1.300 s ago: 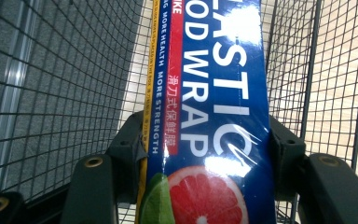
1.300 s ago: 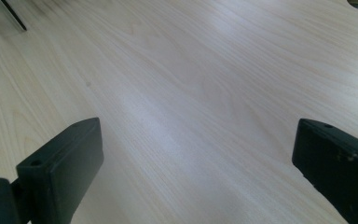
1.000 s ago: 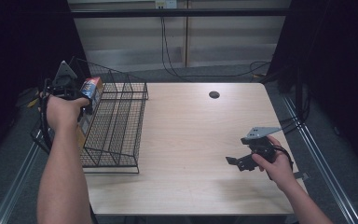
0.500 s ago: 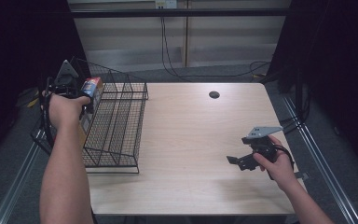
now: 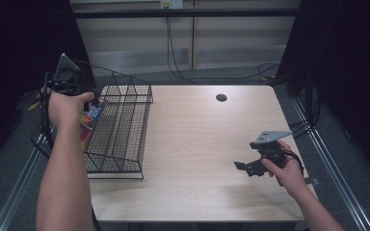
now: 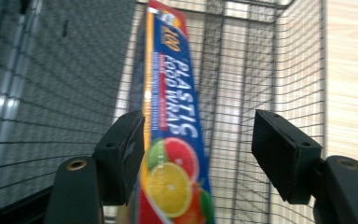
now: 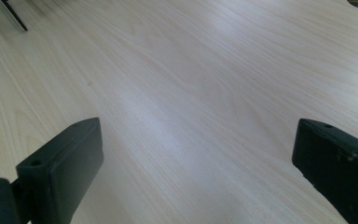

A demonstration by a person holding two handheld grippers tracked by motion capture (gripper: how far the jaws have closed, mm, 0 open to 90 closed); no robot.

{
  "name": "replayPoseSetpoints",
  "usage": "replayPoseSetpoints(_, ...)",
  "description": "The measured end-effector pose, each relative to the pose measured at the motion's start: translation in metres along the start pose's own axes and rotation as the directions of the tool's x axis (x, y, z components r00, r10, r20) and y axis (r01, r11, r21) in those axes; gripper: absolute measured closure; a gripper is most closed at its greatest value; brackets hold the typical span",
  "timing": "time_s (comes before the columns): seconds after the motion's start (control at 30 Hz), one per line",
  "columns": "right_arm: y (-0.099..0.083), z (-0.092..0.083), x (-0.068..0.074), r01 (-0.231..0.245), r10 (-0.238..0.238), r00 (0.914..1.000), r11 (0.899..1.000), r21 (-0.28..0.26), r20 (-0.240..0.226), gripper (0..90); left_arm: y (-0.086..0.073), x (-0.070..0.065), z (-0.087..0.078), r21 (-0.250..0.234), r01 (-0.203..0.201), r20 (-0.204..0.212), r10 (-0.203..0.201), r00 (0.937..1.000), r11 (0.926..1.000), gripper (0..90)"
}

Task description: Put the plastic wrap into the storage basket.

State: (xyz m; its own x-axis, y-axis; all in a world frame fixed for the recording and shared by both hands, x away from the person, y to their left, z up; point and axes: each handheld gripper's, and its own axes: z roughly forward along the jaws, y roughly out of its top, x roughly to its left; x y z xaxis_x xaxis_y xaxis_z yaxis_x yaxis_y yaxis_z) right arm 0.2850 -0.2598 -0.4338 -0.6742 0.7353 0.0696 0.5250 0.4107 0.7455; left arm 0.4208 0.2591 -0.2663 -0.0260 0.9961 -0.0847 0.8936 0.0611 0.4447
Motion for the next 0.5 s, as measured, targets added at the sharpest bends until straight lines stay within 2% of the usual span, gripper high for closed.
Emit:
replayPoseSetpoints(0.13, 0.000, -0.001, 0.000, -0.004, 0.004, 1.0000, 1.000, -0.002, -0.001, 1.6, 0.001, -0.010, -0.004, -0.020, -0.016, 0.041, 0.017, 0.9990, 0.9997, 33.0)
replayPoseSetpoints(0.27, 0.001, -0.001, 0.001, -0.004, 0.004, 1.0000, 1.000, -0.005, 0.004, 1.6, 0.000, -0.023, -0.006, -0.038, -0.043, 0.095, 0.046, 0.9944, 0.9984, 31.4)
replayPoseSetpoints(0.4, 0.001, -0.001, 0.001, 0.001, -0.001, 1.0000, 1.000, -0.007, -0.002, 1.6, -0.002, -0.038, -0.005, -0.057, -0.076, 0.145, 0.083, 0.9859, 0.9955, 30.1)
replayPoseSetpoints(0.5, 0.001, -0.001, 0.001, 0.002, -0.002, 1.0000, 1.000, -0.006, -0.002, 1.6, -0.004, -0.050, -0.005, -0.069, -0.107, 0.183, 0.118, 0.9761, 0.9918, 29.1)
